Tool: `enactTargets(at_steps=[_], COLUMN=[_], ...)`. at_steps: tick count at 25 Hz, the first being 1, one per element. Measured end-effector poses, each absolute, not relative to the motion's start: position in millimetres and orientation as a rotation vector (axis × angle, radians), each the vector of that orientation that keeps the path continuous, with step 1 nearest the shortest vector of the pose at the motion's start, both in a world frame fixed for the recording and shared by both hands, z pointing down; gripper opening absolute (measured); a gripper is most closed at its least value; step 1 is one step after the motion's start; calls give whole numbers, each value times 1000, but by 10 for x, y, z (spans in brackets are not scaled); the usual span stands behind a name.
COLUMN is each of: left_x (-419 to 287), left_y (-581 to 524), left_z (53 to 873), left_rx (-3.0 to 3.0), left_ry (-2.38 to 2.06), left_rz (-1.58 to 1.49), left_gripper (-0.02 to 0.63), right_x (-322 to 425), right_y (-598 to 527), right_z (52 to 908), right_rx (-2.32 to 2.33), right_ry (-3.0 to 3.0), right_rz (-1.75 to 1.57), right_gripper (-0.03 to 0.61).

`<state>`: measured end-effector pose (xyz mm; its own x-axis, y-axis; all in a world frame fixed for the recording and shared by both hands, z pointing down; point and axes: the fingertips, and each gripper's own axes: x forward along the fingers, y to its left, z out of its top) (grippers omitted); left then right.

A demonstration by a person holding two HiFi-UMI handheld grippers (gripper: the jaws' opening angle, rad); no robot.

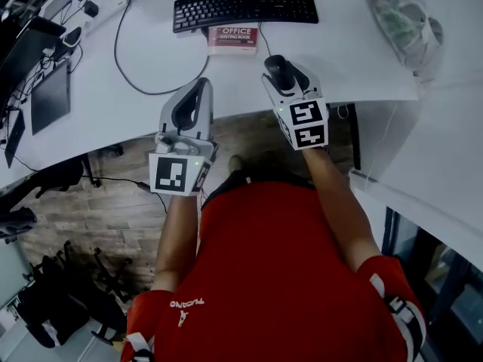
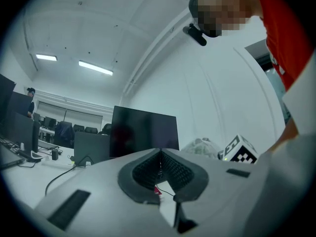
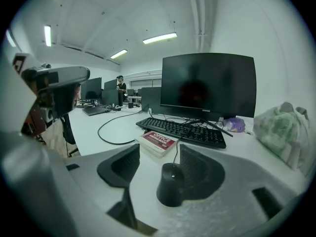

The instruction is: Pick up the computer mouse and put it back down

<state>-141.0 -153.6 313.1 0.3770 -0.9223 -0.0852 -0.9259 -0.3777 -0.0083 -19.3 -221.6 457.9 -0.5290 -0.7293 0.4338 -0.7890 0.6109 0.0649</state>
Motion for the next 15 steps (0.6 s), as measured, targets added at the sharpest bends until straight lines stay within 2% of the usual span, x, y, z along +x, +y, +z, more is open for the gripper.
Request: enactTargets(at_steps=[11, 15], left_x=[-1595, -1635], left_y=[-1858, -1956], left_z=[3390, 3443], left_rx=[-2640, -2652], left_ry=[1705, 1707], left_rz=[63, 49], left_gripper=[10, 9], right_x=[-147, -138], right_y=[-2634, -2682], right_z=[5312, 5505], right_rx=[1175, 1141], right_ry=[-2216, -2177], right_rz=[348, 413], right_gripper=[338, 351])
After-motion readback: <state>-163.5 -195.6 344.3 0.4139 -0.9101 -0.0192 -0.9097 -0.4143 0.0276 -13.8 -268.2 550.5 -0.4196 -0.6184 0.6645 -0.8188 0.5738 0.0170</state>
